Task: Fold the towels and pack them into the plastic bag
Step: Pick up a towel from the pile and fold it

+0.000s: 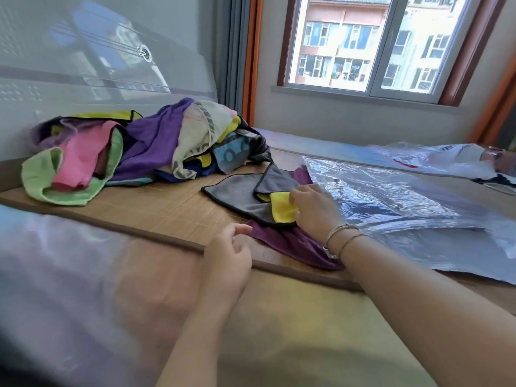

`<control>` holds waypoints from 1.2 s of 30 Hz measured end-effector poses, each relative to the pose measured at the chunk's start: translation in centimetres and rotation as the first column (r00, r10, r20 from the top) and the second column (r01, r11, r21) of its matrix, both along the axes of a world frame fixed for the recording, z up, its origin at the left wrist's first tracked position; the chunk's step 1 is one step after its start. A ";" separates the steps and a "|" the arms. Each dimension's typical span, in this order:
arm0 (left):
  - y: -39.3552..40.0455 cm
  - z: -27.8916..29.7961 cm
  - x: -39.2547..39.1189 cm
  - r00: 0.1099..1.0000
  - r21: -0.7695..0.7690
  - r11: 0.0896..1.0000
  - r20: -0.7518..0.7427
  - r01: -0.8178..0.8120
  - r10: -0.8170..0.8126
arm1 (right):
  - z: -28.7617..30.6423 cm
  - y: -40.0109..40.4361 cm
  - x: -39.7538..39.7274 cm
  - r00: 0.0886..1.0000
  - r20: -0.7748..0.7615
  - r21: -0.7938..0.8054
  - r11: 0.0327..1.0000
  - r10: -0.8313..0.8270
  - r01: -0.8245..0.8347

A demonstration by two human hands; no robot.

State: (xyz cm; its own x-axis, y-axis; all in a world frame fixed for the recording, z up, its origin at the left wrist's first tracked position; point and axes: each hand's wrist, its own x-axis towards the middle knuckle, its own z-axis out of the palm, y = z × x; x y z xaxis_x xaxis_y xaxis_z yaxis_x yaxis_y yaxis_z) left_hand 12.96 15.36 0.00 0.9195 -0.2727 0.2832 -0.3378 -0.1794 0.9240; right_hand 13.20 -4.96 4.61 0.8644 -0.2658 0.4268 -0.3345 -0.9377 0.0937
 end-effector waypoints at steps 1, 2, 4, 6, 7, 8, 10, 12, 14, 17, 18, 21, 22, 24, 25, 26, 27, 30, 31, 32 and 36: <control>-0.1 0.1 0.0 1.000 0.014 1.000 0.000 0.012 -0.012 | 0.1 0.0 0.1 1.000 -0.004 -0.026 1.000 0.009 -0.009; -0.2 0.1 0.0 1.000 0.022 1.000 0.005 0.021 -0.021 | 0.2 -0.1 0.1 0.999 -0.033 -0.042 0.999 0.024 -0.025; -0.3 0.1 -0.3 0.999 0.023 0.999 0.020 0.031 -0.032 | 0.3 -0.1 -0.2 0.989 -0.138 -0.016 0.998 0.060 -0.063; -0.2 0.2 -0.5 0.999 0.010 0.999 0.019 0.040 -0.040 | 0.4 0.0 -0.5 0.979 -0.193 0.036 0.998 0.066 -0.060; -0.2 0.3 -0.7 0.999 0.004 0.999 0.007 0.043 -0.043 | 0.5 0.1 -0.5 0.981 -0.184 0.038 0.998 0.057 -0.051; -0.1 0.3 -0.9 0.999 -0.001 0.999 -0.002 0.045 -0.045 | 0.6 0.1 -0.5 0.986 -0.162 0.027 0.999 0.049 -0.045; -0.1 0.2 -1.2 0.999 0.007 0.999 0.000 0.038 -0.038 | 0.7 0.1 -0.3 0.991 -0.128 -0.018 0.999 0.035 -0.038; 0.0 -0.1 -1.6 0.999 0.035 0.999 0.018 0.034 -0.035 | 0.5 0.0 -0.1 0.992 -0.127 -0.071 0.997 0.019 -0.028; 0.1 -0.3 -1.9 0.999 0.045 0.998 0.040 0.035 -0.037 | 0.2 -0.2 0.0 0.996 -0.084 -0.098 0.995 0.006 -0.014; 0.4 -0.4 -1.7 0.999 0.047 0.998 0.040 0.035 -0.037 | 0.1 -0.5 -0.1 0.999 0.050 -0.076 0.997 0.022 -0.018; 0.5 -0.4 -1.5 0.999 0.050 0.998 0.039 0.030 -0.032 | 0.4 -0.5 -0.3 0.993 0.108 -0.044 0.998 0.049 -0.044; 0.3 -0.2 -1.2 0.998 0.059 0.998 0.057 0.033 -0.036 | 1.7 0.4 -1.9 0.912 0.383 0.073 0.979 0.147 -0.189; 0.2 -0.2 -1.2 0.997 0.030 0.998 0.053 0.048 -0.050 | 2.3 1.0 -2.7 0.857 0.484 0.086 0.965 0.177 -0.248; -0.2 0.3 -1.3 0.997 -0.066 0.995 0.005 0.081 -0.081 | 3.2 2.5 -4.7 0.757 0.611 0.097 0.927 0.232 -0.362; -0.4 0.7 -1.5 0.995 -0.115 0.989 -0.032 0.090 -0.094 | 3.4 3.3 -5.7 0.750 0.611 0.117 0.909 0.251 -0.399; -0.6 1.0 -1.7 0.990 -0.172 0.980 -0.083 0.100 -0.115 | 3.3 3.9 -6.7 0.776 0.572 0.158 0.894 0.264 -0.420; -0.8 1.2 -1.9 0.977 -0.234 0.965 -0.149 0.114 -0.152 | 2.8 4.5 -7.6 0.815 0.508 0.210 0.877 0.279 -0.431; -0.8 1.7 -2.9 0.897 -0.413 0.901 -0.339 0.129 -0.284 | 0.4 5.6 -9.9 0.859 0.369 0.331 0.813 0.356 -0.479; -0.7 1.7 -3.2 0.888 -0.434 0.892 -0.351 0.125 -0.296 | -0.3 5.8 -10.6 0.860 0.356 0.379 0.784 0.366 -0.491; -0.4 1.6 -3.5 0.891 -0.440 0.889 -0.345 0.124 -0.295 | -0.9 6.1 -11.2 0.863 0.354 0.435 0.753 0.361 -0.493; 0.7 1.0 -4.1 0.923 -0.357 0.914 -0.249 0.192 -0.292 | -1.9 6.6 -12.6 0.857 0.450 0.616 0.607 0.252 -0.502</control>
